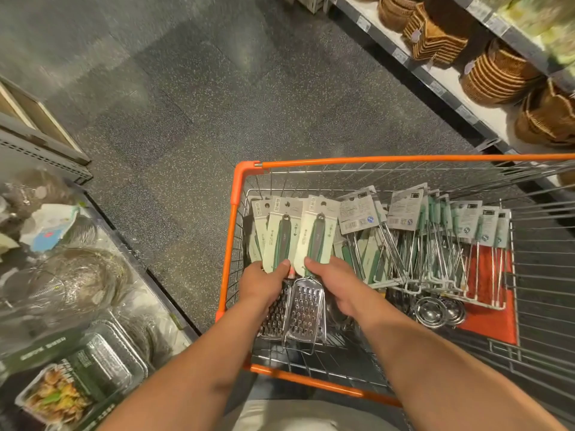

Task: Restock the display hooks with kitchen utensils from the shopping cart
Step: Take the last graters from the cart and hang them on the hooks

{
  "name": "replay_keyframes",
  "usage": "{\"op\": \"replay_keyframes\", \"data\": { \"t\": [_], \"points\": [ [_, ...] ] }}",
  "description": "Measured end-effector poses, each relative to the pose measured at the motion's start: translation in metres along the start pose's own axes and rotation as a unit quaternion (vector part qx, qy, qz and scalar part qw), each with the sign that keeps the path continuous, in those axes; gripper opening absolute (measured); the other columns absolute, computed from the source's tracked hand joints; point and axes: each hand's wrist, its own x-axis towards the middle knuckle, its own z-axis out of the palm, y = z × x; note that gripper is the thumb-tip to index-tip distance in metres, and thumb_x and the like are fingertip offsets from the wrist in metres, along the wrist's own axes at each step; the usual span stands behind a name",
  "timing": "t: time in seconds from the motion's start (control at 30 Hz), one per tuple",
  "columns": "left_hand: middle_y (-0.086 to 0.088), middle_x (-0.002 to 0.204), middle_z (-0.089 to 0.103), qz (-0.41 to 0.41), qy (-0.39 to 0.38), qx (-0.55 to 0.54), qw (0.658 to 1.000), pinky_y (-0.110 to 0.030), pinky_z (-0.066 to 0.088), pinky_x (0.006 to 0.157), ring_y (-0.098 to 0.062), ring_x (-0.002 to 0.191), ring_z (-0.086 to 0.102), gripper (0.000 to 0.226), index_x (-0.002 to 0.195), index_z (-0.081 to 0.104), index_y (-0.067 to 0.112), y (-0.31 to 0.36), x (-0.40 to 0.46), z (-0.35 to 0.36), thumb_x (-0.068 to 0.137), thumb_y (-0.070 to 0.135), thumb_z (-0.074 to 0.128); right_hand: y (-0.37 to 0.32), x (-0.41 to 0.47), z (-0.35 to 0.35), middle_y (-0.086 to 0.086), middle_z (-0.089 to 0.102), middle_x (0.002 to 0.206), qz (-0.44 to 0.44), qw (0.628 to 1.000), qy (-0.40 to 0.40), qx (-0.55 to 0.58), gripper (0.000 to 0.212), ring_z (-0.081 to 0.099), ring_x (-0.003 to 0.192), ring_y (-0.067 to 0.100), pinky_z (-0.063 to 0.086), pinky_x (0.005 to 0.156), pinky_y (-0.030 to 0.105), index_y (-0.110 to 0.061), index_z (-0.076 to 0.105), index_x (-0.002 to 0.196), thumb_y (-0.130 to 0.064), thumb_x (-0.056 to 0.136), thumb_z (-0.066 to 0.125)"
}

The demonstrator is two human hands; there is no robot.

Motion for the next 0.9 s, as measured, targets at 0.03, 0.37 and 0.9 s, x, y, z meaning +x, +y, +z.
{"op": "replay_keyframes", "data": {
  "t": [0.03, 0.37, 0.9],
  "points": [
    [-0.008, 0.134, 0.065, -0.002, 0.006, 0.003, 1.000, -0.039, 0.048, 0.104, -0.032, 0.124, 0.061, 0.065, 0.142, 0.055, 0.005, 0.001, 0.000, -0.001, 0.093, 0.042, 0.076, 0.013, 0.015, -0.007, 0.000, 0.061, 0.143, 0.003, 1.000, -0.007, 0.015, 0.092, 0.057, 0.130, 0.025, 0.038, 0.116, 0.054, -0.024, 0.053, 0.145, -0.063, 0.068, 0.086],
    [-0.007, 0.147, 0.058, 0.020, -0.016, -0.051, 0.998, -0.048, 0.045, 0.113, -0.031, 0.132, 0.057, 0.072, 0.149, 0.049, 0.013, 0.001, -0.006, -0.012, 0.091, 0.048, 0.075, 0.005, -0.019, -0.035, 0.014, 0.051, 0.150, 0.006, 0.983, -0.015, 0.185, 0.097, 0.048, 0.136, 0.031, 0.027, 0.120, 0.049, 0.001, 0.039, 0.149, -0.038, 0.070, 0.080],
    [-0.007, 0.172, 0.019, -0.017, -0.180, 0.006, 0.983, -0.054, 0.017, 0.127, -0.030, 0.158, 0.020, 0.083, 0.165, 0.019, 0.025, 0.018, -0.055, 0.035, 0.100, 0.074, 0.009, 0.000, -0.047, -0.031, 0.004, 0.070, 0.104, -0.005, 0.959, -0.020, 0.284, 0.029, 0.070, 0.077, 0.010, 0.049, 0.082, 0.029, -0.010, 0.056, 0.132, -0.008, 0.103, 0.053]
  ]
}}
